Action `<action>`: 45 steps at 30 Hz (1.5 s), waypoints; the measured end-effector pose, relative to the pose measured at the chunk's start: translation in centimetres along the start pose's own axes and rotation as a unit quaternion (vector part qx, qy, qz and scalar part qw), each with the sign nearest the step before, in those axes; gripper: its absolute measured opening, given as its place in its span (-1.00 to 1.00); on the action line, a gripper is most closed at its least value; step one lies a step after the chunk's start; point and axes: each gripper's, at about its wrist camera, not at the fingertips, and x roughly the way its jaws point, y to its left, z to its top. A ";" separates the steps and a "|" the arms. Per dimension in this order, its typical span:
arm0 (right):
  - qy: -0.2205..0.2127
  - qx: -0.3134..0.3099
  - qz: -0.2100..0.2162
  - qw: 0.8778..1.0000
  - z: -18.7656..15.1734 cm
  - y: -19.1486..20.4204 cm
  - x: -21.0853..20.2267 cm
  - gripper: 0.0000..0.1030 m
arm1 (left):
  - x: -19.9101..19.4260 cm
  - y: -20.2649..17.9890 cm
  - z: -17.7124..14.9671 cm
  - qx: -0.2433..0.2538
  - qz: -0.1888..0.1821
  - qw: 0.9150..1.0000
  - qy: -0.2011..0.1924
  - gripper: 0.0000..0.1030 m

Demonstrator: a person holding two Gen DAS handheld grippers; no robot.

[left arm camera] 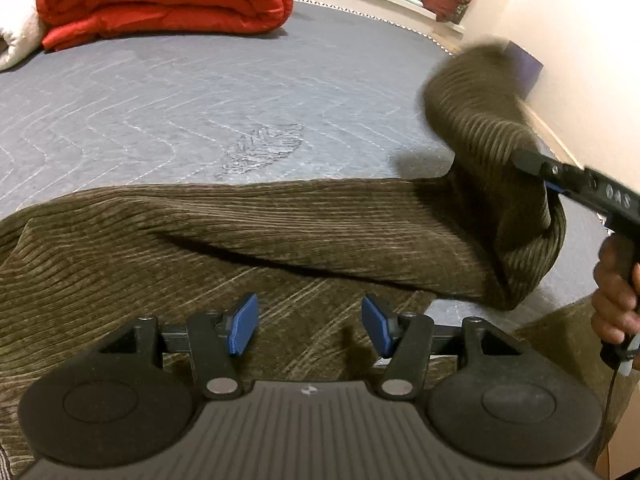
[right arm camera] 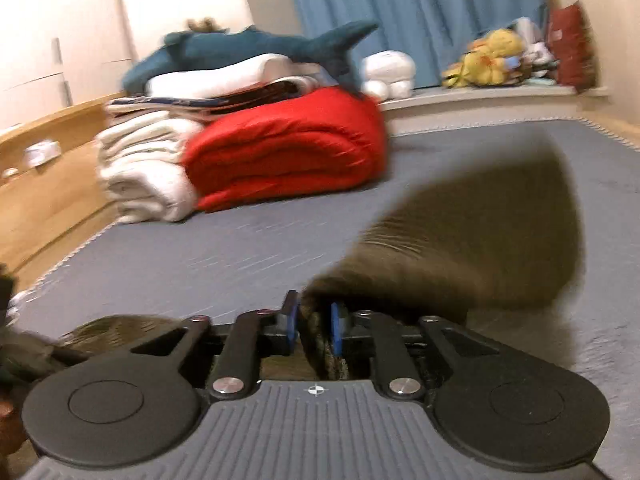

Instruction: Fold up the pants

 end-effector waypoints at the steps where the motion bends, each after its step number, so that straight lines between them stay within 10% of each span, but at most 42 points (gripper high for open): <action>1: -0.003 0.032 -0.012 0.999 0.1 -1.0 0.0 -0.06 | 0.0 0.0 0.0 0.000 0.000 1.000 0.000 0.22; 6: -0.028 0.202 -0.057 0.977 -0.5 -7.0 -0.9 0.04 | -0.2 0.0 0.0 -0.001 0.000 1.000 -0.002 0.22; 14: 0.023 0.267 -0.054 0.962 -1.3 -10.2 2.6 0.17 | -0.1 0.0 -0.1 -0.001 0.002 1.000 -0.001 0.23; 19: 0.087 0.124 0.032 0.988 -1.3 -4.2 4.5 0.17 | -0.1 0.1 0.1 -0.004 0.001 1.000 0.000 0.23; 24: 0.176 -0.031 0.125 0.976 -2.6 1.8 4.9 0.16 | -0.2 0.3 0.3 -0.009 0.001 1.000 -0.001 0.23; 30: 0.081 0.101 0.115 0.985 -0.1 -2.6 2.4 0.19 | -0.6 0.3 0.4 -0.009 -0.001 1.000 -0.005 0.28; 35: -0.016 0.236 0.075 0.969 0.8 -7.9 1.1 0.21 | -0.6 0.2 0.3 -0.007 -0.002 1.000 -0.005 0.28; 41: 0.050 0.235 -0.010 0.971 -0.7 -9.1 3.6 -0.06 | -0.4 0.2 0.3 -0.005 -0.001 1.000 -0.003 0.28; 45: 0.111 0.160 0.023 0.981 -1.9 -7.1 5.1 -0.13 | -0.3 0.1 0.2 -0.005 0.000 1.000 -0.001 0.28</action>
